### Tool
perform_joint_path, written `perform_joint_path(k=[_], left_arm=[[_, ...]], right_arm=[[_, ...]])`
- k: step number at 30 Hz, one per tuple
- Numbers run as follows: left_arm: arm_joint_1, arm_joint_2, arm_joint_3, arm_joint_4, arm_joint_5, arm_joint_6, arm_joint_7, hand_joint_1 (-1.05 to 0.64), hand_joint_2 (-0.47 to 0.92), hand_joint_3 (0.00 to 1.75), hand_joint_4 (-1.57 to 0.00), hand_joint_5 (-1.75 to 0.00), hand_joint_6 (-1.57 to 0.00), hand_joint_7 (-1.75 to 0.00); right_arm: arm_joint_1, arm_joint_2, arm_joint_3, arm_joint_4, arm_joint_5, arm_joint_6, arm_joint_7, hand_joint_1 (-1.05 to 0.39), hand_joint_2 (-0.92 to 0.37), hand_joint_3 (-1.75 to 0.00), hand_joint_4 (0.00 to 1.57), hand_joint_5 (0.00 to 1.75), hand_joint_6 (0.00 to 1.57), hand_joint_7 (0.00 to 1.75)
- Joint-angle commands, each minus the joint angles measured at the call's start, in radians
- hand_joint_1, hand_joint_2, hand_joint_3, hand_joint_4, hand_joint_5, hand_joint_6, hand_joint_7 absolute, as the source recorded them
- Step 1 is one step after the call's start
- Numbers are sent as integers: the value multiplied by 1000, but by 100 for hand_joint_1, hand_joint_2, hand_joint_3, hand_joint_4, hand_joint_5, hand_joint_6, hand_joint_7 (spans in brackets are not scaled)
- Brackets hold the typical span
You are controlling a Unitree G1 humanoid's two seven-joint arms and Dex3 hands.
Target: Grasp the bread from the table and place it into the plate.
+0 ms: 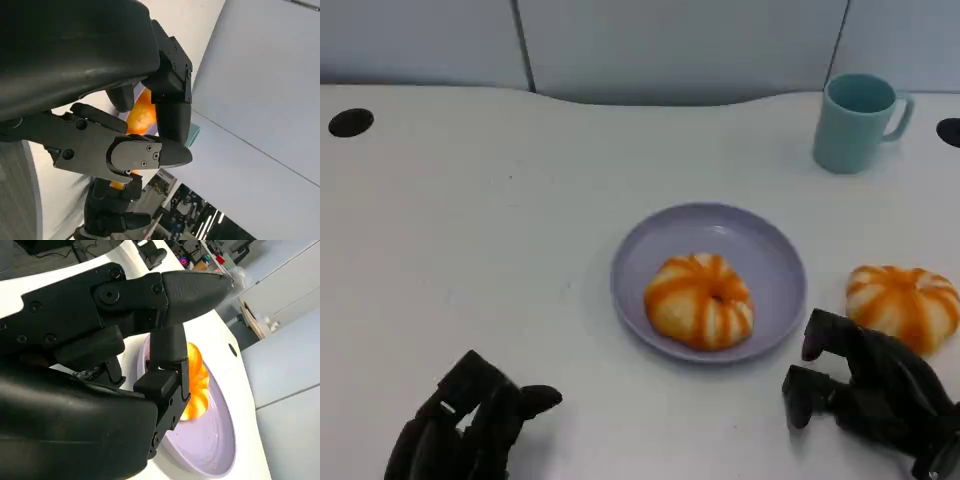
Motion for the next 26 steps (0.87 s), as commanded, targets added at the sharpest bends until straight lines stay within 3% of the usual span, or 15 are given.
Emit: perform_joint_path(k=[1,10,14,26], left_arm=[[3,6,10,0,1,1,-1,-48,92,35,-83,-175,-54,-175],[-2,9,15,2,-18,19,-8,-48,92,35,-83,-175,-54,-175],[-9,14,24,2,-48,53,-20,-50,92,32,-78,-175,-48,-167],[-20,25,45,-4,-93,96,-69,-50,92,32,-73,-175,-49,-152]], right_arm=[[22,-10,-6,7,-9,9,-11,-50,-92,-29,78,175,70,153],[18,-13,-5,19,-14,-1,-7,-50,-92,-29,78,175,70,153],[12,-16,-5,40,-21,-21,1,-51,-92,-32,76,175,69,153],[12,-18,-2,47,-39,-48,-11,-52,-92,-32,77,173,71,150]])
